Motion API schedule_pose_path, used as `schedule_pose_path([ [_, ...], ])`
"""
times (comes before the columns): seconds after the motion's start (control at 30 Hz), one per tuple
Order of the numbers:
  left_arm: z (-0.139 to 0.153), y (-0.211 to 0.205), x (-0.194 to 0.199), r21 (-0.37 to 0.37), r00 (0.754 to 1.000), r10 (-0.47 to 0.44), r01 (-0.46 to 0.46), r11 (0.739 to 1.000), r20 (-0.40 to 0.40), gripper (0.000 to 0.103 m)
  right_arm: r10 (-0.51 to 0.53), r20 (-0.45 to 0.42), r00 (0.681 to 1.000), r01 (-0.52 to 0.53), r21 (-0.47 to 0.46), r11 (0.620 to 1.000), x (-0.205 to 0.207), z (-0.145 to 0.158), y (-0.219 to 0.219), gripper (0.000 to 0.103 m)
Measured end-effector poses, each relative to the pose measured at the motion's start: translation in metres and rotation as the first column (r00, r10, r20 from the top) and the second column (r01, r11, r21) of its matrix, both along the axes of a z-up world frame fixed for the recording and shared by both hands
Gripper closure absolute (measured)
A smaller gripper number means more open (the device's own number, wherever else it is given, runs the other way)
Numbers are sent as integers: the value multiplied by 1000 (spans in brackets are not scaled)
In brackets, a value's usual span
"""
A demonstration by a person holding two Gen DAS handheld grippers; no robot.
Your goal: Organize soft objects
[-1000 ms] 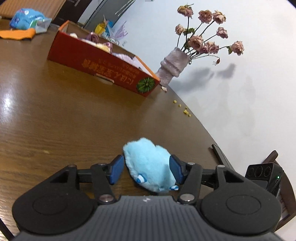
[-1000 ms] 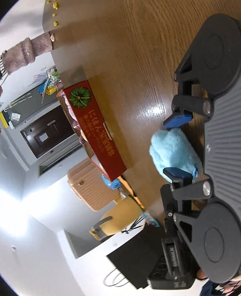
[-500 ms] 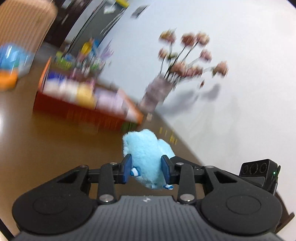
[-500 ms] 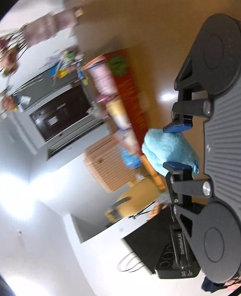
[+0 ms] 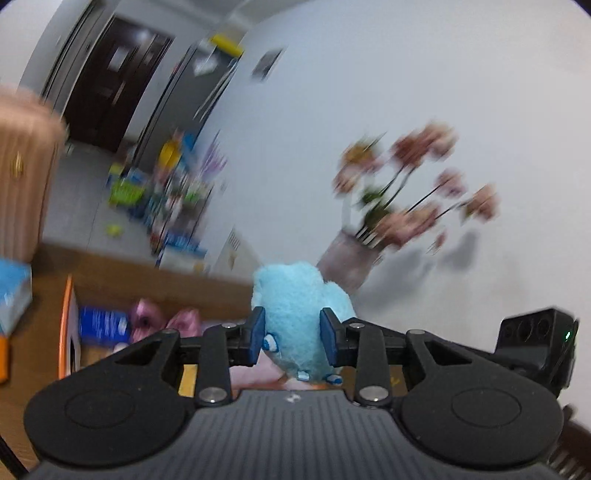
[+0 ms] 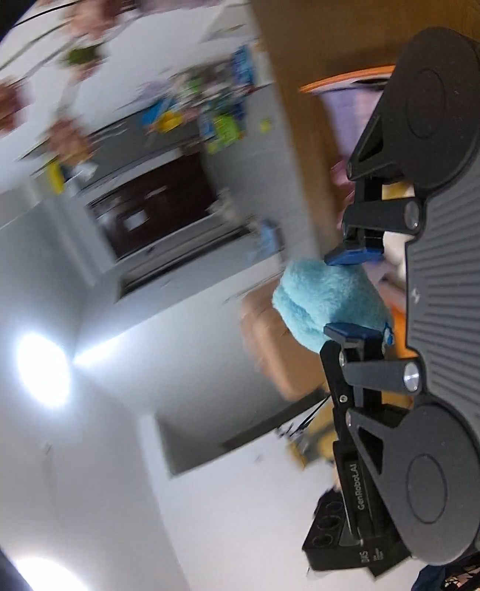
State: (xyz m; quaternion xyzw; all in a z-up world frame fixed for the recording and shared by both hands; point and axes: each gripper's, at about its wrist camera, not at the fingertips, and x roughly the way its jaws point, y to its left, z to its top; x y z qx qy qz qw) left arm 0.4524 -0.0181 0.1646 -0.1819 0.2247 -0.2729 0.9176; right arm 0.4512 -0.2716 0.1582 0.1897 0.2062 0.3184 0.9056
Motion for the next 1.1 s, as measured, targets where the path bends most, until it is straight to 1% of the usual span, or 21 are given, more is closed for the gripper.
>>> schedule_pose_path([
  [0.03,-21,-3,14,18,999,-3,3,1000,-43,71,2,-35,999,-2,-13,1000,13,-15,-1,70],
  [0.1,-49,-2,30,40,995,-3,8,999,-104,71,14,-116,993,-17,-30,999,39,-47,-3,70],
  [0.2,-79,1,45,67,987,13,-2,998,-161,71,37,-175,984,-47,-51,998,63,-83,-1,70],
  [0.23,-86,-1,49,97,983,18,0,995,-182,71,37,-186,982,-49,-58,997,65,-91,1,70],
  [0.27,-91,-3,51,120,981,21,2,993,-194,71,44,-212,976,-65,-91,994,68,-98,5,69],
  [0.37,-106,-10,54,157,970,4,36,987,-244,70,18,-222,975,-56,-168,984,67,-110,13,65],
  [0.43,-115,-19,55,180,963,-14,64,982,-269,70,5,-231,973,-59,-229,972,65,-115,18,60],
  [0.47,-120,-23,54,190,963,-14,67,980,-270,69,-3,-231,973,-55,-244,968,62,-118,18,61],
  [0.5,-121,-25,52,200,967,-7,59,978,-253,67,-2,-218,976,-52,-245,968,61,-119,17,61],
  [0.57,-120,-25,50,216,969,-3,58,975,-248,65,-1,-222,975,-51,-232,971,58,-116,15,57],
  [0.63,-118,-22,50,219,969,7,49,975,-248,61,-4,-215,977,-41,-207,977,61,-112,13,48],
  [0.67,-116,-20,50,224,969,13,44,974,-248,60,-11,-204,979,-31,-200,979,61,-111,10,49],
  [0.7,-112,-18,49,229,970,22,35,973,-242,60,-29,-189,982,-8,-192,981,62,-109,7,50],
  [0.77,-102,-14,47,244,976,44,9,970,-212,60,-41,-169,985,8,-190,982,65,-108,5,66],
  [0.8,-96,-12,45,251,981,54,-5,968,-189,58,-27,-171,985,-6,-190,982,66,-109,7,79],
  [0.83,-90,-9,42,257,985,63,-19,966,-162,57,-15,-178,984,-19,-185,983,68,-112,9,84],
  [0.93,-76,1,33,262,989,96,-64,963,-112,55,32,-197,980,-72,-200,977,67,-119,22,85],
  [0.97,-74,5,31,256,987,113,-81,963,-113,55,30,-183,983,-71,-226,972,65,-119,27,85],
  [1.0,-72,10,28,249,984,131,-98,964,-119,55,19,-177,984,-63,-247,967,63,-117,29,82],
  [1.03,-70,15,24,245,980,154,-119,962,-129,55,16,-179,984,-61,-248,967,61,-113,30,82],
  [1.1,-67,21,12,266,975,182,-142,954,-129,55,16,-160,987,-55,-239,969,54,-103,29,81],
])
